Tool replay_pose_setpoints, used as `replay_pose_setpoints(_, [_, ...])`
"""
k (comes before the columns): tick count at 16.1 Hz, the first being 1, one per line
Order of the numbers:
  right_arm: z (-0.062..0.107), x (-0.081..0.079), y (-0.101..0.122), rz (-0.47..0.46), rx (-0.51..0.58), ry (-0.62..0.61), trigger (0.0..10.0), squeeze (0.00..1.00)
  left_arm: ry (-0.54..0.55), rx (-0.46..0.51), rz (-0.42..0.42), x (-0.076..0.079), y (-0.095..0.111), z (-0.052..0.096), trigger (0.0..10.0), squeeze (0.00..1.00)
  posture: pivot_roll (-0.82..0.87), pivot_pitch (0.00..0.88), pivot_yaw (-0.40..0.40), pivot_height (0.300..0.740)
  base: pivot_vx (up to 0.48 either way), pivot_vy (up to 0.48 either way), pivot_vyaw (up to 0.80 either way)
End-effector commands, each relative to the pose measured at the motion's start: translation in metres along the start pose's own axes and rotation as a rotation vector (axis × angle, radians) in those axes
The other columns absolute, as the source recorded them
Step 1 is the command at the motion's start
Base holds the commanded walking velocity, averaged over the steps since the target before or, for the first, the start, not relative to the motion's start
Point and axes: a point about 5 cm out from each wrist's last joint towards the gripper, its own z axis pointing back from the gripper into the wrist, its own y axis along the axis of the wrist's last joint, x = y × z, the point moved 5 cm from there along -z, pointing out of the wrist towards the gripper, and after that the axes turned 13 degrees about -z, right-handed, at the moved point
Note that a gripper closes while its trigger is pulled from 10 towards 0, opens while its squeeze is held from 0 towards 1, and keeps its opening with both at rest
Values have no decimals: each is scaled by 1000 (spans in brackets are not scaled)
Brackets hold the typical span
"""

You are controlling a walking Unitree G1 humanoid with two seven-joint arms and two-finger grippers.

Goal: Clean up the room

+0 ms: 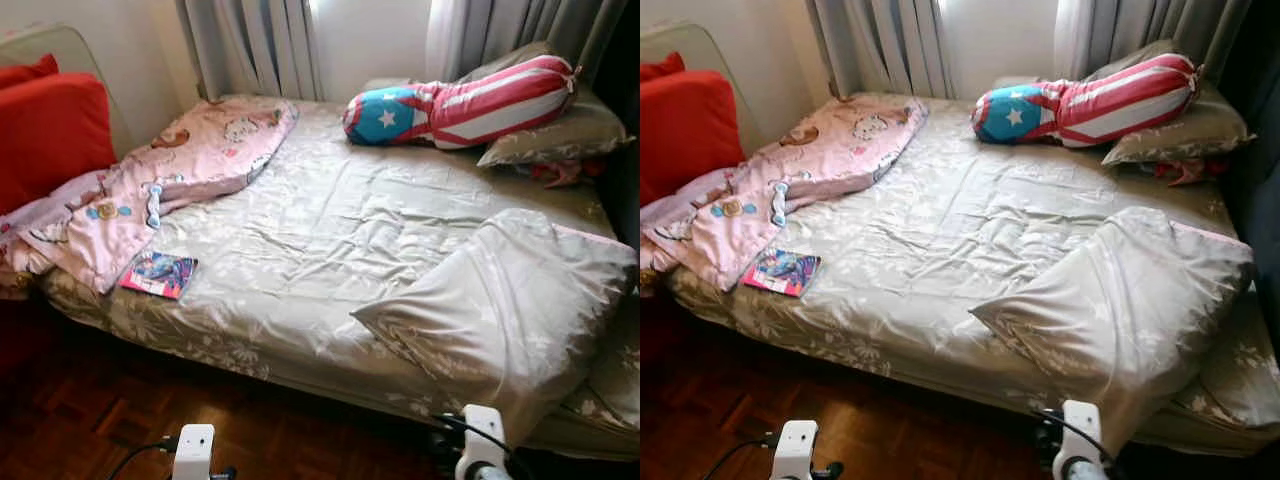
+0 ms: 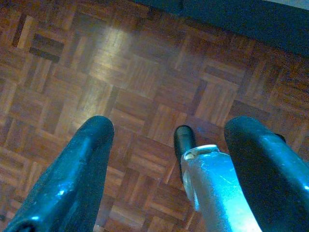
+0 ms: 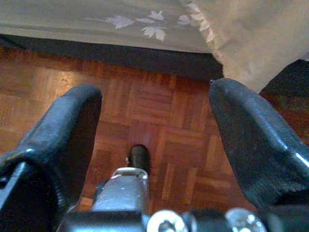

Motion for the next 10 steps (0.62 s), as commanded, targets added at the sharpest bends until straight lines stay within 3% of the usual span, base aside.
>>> replay_pose_setpoints(1, [0, -2, -3, 1, -10, 3, 10000, 0, 11, -16, 3, -5, -4, 1, 10000, 0, -57, 0, 39, 722, 0, 0, 0])
replay_pose_setpoints(3, [0, -2, -3, 6, -18, 1, 10000, 0, 12, -17, 2, -5, -4, 1, 10000, 0, -56, 0, 38, 722, 0, 0, -253])
replay_pose_setpoints(6, [0, -2, -3, 6, -16, 7, 10000, 0, 11, -16, 3, -5, -4, 0, 10000, 0, -57, 0, 36, 722, 0, 0, -760])
replay_pose_setpoints(10, [0, -3, -1, 6, -5, 10, 10000, 0, 10, -15, 2, -5, -4, 0, 10000, 0, -55, 0, 36, 722, 0, 0, 0])
